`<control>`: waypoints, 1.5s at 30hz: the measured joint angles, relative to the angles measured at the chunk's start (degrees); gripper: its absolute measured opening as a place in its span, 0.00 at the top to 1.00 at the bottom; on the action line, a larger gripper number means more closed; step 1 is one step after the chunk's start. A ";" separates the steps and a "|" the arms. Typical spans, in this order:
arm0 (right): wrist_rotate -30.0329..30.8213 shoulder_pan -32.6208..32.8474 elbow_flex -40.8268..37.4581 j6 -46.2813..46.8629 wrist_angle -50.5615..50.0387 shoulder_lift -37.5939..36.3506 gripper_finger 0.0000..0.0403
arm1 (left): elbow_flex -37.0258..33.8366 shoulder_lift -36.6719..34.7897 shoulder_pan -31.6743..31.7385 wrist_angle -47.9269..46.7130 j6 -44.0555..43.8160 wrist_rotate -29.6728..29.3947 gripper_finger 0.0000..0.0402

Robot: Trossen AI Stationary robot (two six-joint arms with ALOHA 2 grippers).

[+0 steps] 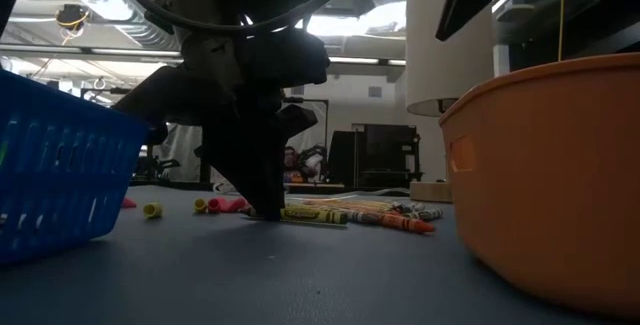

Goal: Sort crayons
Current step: Put the green crayon into the orange bin

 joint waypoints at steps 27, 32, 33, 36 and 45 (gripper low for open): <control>7.32 -0.07 0.00 0.08 -10.15 0.00 0.64 | -0.26 -6.39 -4.50 21.37 -13.32 0.62 0.99; 11.00 -0.07 0.01 0.21 -9.89 0.00 0.64 | -0.26 -6.38 -5.60 32.74 -13.44 0.58 0.99; 11.06 -0.07 0.02 0.21 -9.74 0.00 0.64 | -0.26 -6.38 -5.93 34.67 -13.44 0.59 0.99; 11.06 -0.07 0.00 0.21 -8.41 0.00 0.64 | -0.16 -5.29 -6.98 41.93 -13.57 0.58 0.99; 11.00 -0.07 0.02 0.96 -6.81 0.00 0.64 | -0.17 -0.95 -10.06 48.40 -15.52 -0.49 0.99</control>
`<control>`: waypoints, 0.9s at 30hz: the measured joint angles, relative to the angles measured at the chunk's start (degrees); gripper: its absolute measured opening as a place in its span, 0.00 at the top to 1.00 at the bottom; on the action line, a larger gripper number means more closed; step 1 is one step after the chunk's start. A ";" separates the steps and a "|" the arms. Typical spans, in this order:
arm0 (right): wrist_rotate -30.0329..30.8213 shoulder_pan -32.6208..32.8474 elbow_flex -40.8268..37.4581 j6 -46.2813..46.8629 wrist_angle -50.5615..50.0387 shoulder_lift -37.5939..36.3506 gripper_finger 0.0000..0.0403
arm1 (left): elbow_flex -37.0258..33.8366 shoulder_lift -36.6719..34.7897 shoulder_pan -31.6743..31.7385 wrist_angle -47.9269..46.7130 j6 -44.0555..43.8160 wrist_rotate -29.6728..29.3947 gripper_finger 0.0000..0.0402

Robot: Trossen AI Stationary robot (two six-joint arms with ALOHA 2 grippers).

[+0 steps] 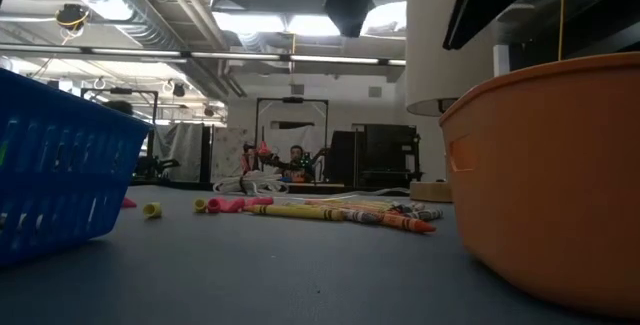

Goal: Sort crayons
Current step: Put the green crayon into the orange bin

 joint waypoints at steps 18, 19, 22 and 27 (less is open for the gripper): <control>0.02 0.00 -0.01 0.17 2.78 0.00 0.64 | -0.04 4.12 -0.21 6.38 -5.48 0.89 0.98; 0.02 0.00 0.00 0.17 2.78 0.00 0.64 | -0.04 4.11 -0.21 6.36 -5.55 0.82 0.98; 0.02 0.00 -0.02 0.15 2.78 0.00 0.64 | -0.04 4.11 -0.19 6.34 -5.57 0.60 0.98; 0.02 0.00 -0.01 0.15 2.78 0.00 0.64 | -0.04 4.11 -0.19 6.34 -5.57 0.55 0.98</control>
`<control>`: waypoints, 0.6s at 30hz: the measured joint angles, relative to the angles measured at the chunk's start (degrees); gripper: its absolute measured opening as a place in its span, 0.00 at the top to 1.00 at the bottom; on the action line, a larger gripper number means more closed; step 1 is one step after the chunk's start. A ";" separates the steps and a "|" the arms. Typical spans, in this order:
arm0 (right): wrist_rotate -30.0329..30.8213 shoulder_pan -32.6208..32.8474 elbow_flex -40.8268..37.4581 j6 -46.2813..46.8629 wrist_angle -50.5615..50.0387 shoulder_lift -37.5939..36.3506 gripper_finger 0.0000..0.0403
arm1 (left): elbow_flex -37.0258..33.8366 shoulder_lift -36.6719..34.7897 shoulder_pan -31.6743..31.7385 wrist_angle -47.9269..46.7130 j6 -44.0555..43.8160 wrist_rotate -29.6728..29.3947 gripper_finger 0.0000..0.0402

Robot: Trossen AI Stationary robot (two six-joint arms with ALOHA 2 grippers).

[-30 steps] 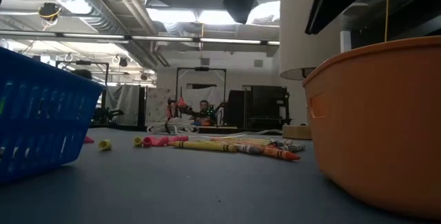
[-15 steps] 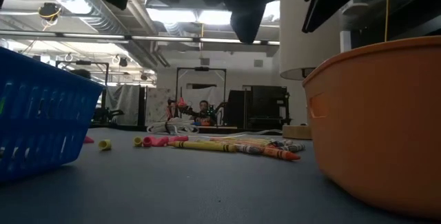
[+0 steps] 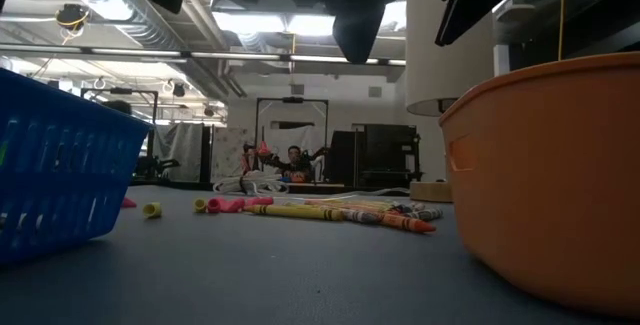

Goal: Sort crayons
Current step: Put the green crayon into the orange bin

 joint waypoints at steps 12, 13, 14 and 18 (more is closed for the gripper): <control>-0.02 0.00 -0.01 -0.02 0.00 0.00 0.64 | 0.02 0.00 0.31 2.03 0.07 0.00 0.98; -0.02 0.00 -0.01 -0.02 0.00 0.00 0.64 | 0.02 0.00 0.31 2.15 0.07 0.00 0.98; -0.02 0.00 -0.01 0.00 0.00 0.00 0.64 | 0.02 0.00 0.31 2.16 0.11 0.00 0.98; -0.02 0.00 0.00 -0.02 0.00 0.00 0.64 | 0.02 0.00 0.31 2.16 0.15 -0.06 0.98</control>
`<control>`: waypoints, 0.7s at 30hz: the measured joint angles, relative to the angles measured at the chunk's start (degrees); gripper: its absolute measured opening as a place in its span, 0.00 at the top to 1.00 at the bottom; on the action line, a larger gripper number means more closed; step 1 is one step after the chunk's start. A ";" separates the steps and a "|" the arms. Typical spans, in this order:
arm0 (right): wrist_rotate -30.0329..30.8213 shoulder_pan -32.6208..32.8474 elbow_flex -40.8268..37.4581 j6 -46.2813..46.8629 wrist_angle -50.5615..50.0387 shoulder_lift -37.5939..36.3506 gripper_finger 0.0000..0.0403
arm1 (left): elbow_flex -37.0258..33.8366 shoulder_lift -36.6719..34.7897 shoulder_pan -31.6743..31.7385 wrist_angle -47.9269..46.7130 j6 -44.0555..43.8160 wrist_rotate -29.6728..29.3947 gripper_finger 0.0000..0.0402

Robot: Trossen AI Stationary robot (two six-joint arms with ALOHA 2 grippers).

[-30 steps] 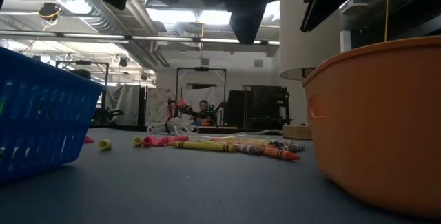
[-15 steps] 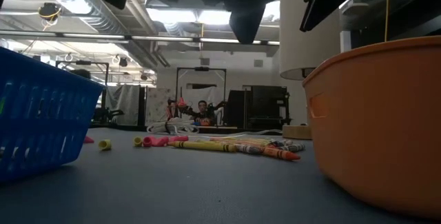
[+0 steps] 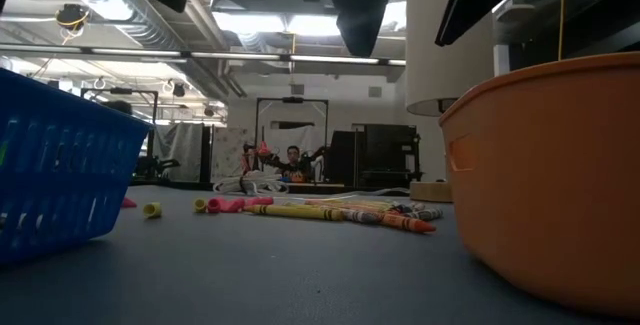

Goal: Sort crayons
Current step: Put the green crayon into the orange bin

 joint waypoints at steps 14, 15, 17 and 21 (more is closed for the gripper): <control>0.00 0.00 -0.01 0.00 0.00 0.00 0.64 | 0.00 0.00 -0.02 0.00 0.04 -1.46 0.81; 0.00 0.00 0.00 0.00 0.00 0.00 0.64 | 0.00 0.00 -0.02 0.00 0.04 -2.03 0.81; 0.00 0.00 -0.01 0.00 0.00 0.00 0.64 | 0.00 0.00 0.00 -0.02 0.05 -3.00 0.81; -0.02 0.00 0.00 0.26 0.07 0.00 0.64 | 0.00 -0.37 0.23 -0.63 2.08 -3.07 0.81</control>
